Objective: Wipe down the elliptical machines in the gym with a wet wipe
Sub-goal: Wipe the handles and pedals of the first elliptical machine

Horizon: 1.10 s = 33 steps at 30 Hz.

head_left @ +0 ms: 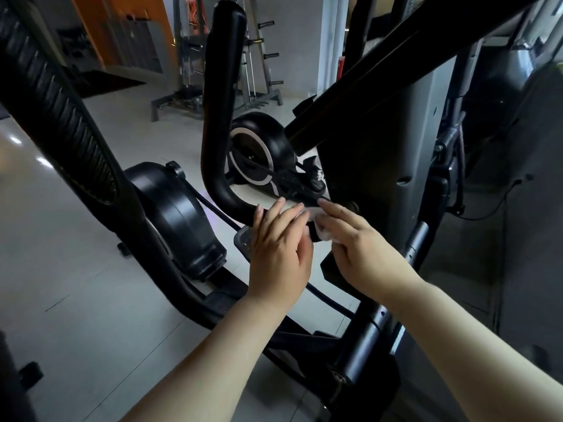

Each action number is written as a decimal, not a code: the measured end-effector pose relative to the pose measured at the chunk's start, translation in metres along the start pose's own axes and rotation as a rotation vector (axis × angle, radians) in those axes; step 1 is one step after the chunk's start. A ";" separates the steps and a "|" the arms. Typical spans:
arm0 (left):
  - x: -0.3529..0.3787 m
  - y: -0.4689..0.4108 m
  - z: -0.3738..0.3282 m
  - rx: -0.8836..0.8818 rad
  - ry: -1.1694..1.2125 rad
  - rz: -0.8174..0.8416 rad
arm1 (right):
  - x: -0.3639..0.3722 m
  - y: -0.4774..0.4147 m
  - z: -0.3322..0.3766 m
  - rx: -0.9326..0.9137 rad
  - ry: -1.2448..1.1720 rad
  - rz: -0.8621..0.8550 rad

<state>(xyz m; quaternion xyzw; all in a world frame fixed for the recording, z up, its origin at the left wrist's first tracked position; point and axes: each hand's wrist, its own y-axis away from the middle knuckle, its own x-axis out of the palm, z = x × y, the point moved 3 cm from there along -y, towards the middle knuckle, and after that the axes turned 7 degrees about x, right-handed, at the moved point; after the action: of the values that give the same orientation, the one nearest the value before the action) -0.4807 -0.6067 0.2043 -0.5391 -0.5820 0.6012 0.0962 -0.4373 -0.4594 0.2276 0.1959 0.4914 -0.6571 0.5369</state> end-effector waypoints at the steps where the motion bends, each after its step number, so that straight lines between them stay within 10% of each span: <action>1: 0.001 0.001 -0.002 0.003 0.010 0.022 | 0.000 -0.002 0.000 0.009 -0.013 0.036; 9: 0.003 0.018 -0.003 0.009 0.068 0.058 | 0.013 0.057 -0.009 -0.007 -0.013 -0.156; 14: 0.005 0.044 -0.013 -0.021 0.148 0.074 | 0.052 0.102 -0.063 0.459 -0.067 0.085; 20: 0.033 0.120 -0.034 -0.037 0.283 0.342 | 0.112 0.159 -0.054 0.253 0.076 0.594; 28: 0.046 0.187 -0.011 -0.334 0.292 0.740 | 0.136 0.156 -0.018 0.395 0.241 0.621; 33: 0.040 0.195 -0.001 -0.323 0.225 0.712 | 0.140 0.143 -0.007 0.609 -0.207 0.610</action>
<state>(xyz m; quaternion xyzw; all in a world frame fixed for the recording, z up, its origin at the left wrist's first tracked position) -0.3957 -0.6357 0.0264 -0.7775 -0.4315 0.4352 -0.1409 -0.3591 -0.5168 0.0527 0.4146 0.1388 -0.5995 0.6705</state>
